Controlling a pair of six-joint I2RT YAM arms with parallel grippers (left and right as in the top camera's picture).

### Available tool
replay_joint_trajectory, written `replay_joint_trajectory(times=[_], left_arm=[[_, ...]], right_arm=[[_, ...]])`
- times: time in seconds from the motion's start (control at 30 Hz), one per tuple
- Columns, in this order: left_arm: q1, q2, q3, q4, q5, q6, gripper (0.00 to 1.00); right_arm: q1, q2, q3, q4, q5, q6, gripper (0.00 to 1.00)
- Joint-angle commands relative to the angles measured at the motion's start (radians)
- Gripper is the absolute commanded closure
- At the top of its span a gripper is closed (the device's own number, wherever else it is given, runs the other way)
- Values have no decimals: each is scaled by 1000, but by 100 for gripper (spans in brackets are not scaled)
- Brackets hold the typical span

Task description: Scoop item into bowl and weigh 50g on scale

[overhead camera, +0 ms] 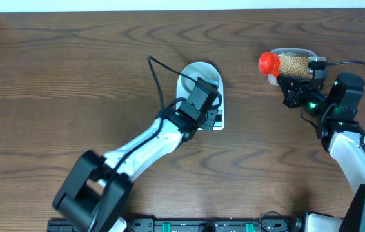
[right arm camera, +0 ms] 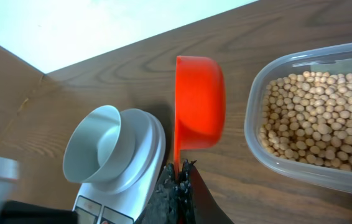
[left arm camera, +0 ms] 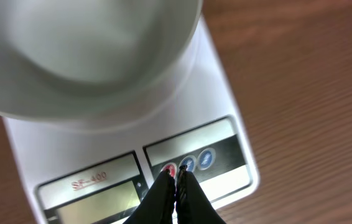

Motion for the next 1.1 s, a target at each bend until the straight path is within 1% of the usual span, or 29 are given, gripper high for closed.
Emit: replay_joint_trajectory(times=[0.0,0.67,1.07], left_arm=[[3,45,9,-1,-2,16,93],[3,113,8,41,-3,16,93],[3,113,8,44,-3,16,93]], right_arm=[[1,3,10,3,15,-17,99],[1,3,10,3,15,-17,99],[1,3,10,3,15,-17,99]])
